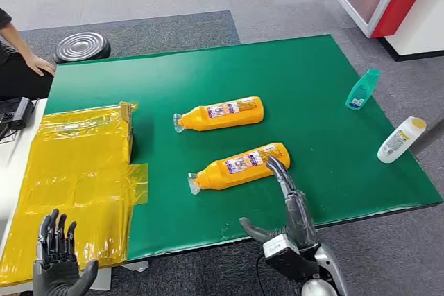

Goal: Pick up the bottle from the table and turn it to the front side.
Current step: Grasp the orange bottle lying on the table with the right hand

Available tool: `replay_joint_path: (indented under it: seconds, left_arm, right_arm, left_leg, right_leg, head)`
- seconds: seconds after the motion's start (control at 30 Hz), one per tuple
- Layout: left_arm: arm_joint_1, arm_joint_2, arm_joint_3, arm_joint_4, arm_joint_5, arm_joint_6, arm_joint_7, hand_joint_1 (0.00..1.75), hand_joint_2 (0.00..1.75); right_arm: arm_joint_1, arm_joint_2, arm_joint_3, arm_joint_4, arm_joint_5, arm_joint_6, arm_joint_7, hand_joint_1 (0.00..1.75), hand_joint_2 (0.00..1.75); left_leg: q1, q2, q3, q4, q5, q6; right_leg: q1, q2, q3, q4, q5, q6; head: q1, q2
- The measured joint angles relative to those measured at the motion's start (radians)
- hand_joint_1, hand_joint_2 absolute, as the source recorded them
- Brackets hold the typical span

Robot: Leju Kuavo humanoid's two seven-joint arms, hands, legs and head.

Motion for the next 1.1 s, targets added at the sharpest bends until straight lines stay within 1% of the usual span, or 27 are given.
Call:
replay_joint_path:
  seconds: [0.17, 0.37, 0.53, 0.8, 0.9, 1.0, 1.1]
  left_arm:
    - [0.002, 0.005, -0.001, -0.001, -0.020, 0.016, 0.000, 0.00, 1.75]
    - [0.005, 0.013, 0.003, -0.001, -0.042, 0.034, 0.000, 0.00, 1.75]
    - [0.006, 0.021, 0.020, -0.001, -0.042, 0.019, 0.000, 0.00, 1.75]
    - [0.001, 0.027, 0.046, 0.001, -0.043, -0.012, 0.000, 0.00, 1.75]
    - [-0.006, 0.029, 0.052, 0.004, -0.045, -0.021, 0.000, 0.00, 1.75]
    - [-0.010, 0.030, 0.061, 0.007, -0.043, -0.033, 0.000, 0.00, 1.75]
    - [-0.021, 0.030, 0.072, 0.016, -0.038, -0.058, 0.000, 0.00, 1.75]
  right_arm:
    - [-0.008, 0.000, 0.001, 0.004, 0.024, 0.000, 0.014, 0.00, 1.75]
    - [-0.062, -0.006, 0.003, 0.026, 0.089, 0.043, 0.085, 0.00, 1.75]
    - [-0.184, -0.038, 0.024, 0.085, 0.169, 0.128, 0.197, 0.00, 1.75]
    - [-0.390, -0.092, 0.082, 0.234, 0.221, 0.240, 0.315, 0.00, 1.75]
    - [-0.470, -0.106, 0.109, 0.302, 0.229, 0.276, 0.346, 0.00, 1.75]
    - [-0.521, -0.115, 0.130, 0.353, 0.228, 0.295, 0.360, 0.00, 1.75]
    - [-0.578, -0.127, 0.161, 0.419, 0.233, 0.339, 0.401, 0.00, 1.75]
  left_leg:
    - [0.000, 0.000, 0.000, 0.000, 0.000, 0.000]
    - [0.000, 0.000, 0.000, 0.000, 0.000, 0.000]
    - [0.000, 0.000, 0.000, 0.000, 0.002, 0.000]
    - [0.000, 0.000, -0.001, 0.000, 0.004, 0.000]
    - [0.000, 0.000, -0.001, 0.000, 0.004, 0.000]
    - [0.000, 0.000, -0.001, 0.000, 0.005, 0.000]
    - [0.000, 0.000, -0.001, 0.000, 0.005, 0.000]
  right_leg:
    - [0.000, 0.000, 0.000, 0.000, 0.000, 0.000]
    - [0.000, 0.000, 0.000, 0.000, 0.000, 0.000]
    - [0.000, 0.000, 0.000, 0.000, 0.002, 0.000]
    - [0.000, 0.000, 0.000, 0.000, 0.004, 0.000]
    - [0.000, 0.000, 0.000, 0.000, 0.004, 0.000]
    - [0.000, 0.000, 0.000, 0.000, 0.004, 0.000]
    - [0.000, 0.000, 0.000, 0.000, 0.004, 0.000]
  head:
    - [0.000, 0.000]
    - [0.000, 0.000]
    - [0.000, 0.000]
    - [0.000, 0.000]
    - [0.000, 0.000]
    - [0.000, 0.000]
    - [0.000, 0.000]
